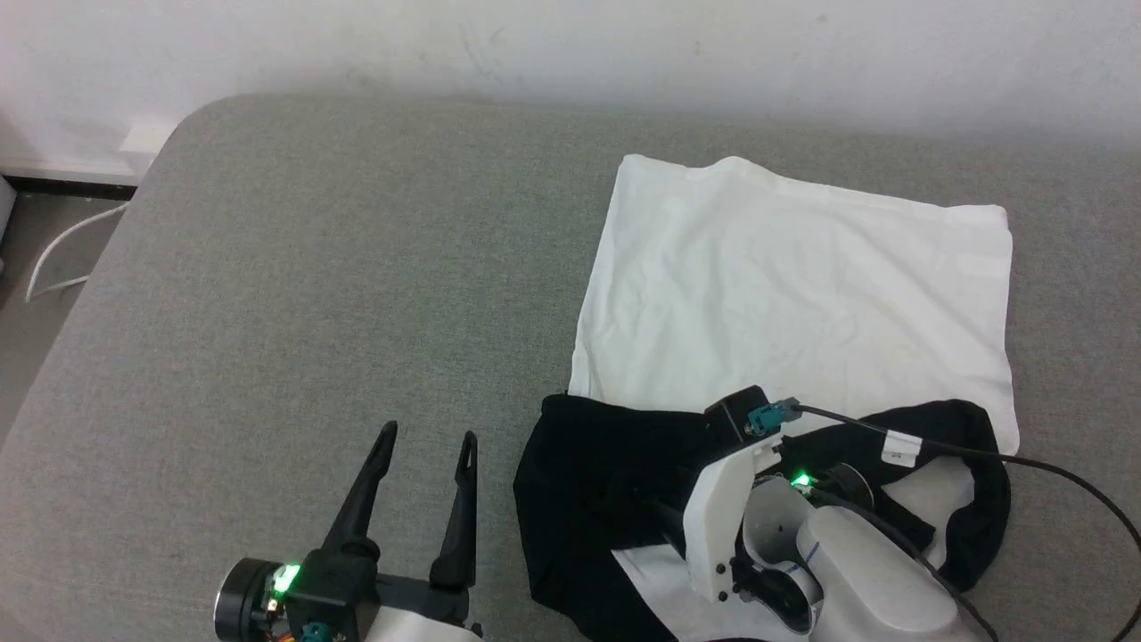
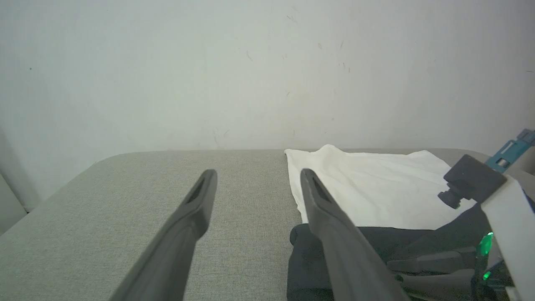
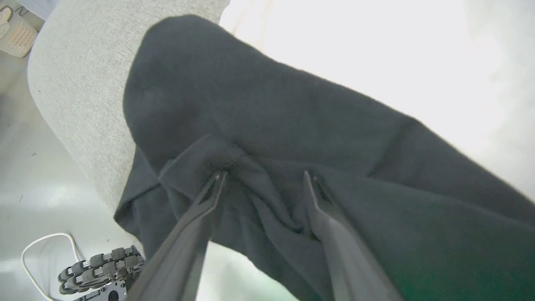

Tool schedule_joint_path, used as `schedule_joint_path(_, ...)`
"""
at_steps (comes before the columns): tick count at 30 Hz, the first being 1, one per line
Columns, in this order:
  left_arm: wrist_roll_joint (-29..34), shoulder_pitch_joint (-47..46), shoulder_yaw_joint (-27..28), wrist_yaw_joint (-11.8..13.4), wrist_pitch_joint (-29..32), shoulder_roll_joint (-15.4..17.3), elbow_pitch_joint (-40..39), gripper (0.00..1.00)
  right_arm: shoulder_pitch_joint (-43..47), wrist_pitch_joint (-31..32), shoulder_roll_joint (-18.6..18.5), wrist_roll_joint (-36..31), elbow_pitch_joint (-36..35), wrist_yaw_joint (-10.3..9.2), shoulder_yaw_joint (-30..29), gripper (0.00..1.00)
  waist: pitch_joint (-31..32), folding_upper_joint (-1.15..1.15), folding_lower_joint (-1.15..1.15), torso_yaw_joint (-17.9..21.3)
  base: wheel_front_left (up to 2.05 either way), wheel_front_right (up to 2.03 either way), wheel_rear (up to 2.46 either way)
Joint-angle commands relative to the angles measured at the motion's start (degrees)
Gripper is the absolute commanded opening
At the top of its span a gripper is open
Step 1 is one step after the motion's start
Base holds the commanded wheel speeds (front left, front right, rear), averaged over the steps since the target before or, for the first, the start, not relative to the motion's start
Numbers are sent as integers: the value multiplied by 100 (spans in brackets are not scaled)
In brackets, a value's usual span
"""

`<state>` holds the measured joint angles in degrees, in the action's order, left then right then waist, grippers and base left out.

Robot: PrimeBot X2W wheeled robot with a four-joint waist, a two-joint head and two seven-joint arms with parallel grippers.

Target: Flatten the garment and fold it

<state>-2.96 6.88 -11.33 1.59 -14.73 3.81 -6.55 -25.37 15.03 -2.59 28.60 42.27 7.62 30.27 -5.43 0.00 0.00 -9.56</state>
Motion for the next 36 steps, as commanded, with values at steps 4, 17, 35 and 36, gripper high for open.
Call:
schedule_joint_path(4,44,-37,25,-13,-27,5,16,100,-198,-34,-30,292,63,-13,235,100,59,0,0,99,0,0,0)
schedule_joint_path(17,62,207,74,5,-27,83,-7,100,107,-409,-30,-141,-1106,-13,-1038,100,378,0,0,502,0,0,0)
schedule_joint_path(35,-36,188,252,-10,-27,105,-449,100,2493,-2312,-29,-1490,-4131,-13,-4200,100,166,0,0,890,0,0,0)
schedule_joint_path(36,-36,188,266,-16,-27,102,-473,100,2555,-2380,-29,-1471,-4109,-13,-4234,100,139,0,0,912,0,0,0)
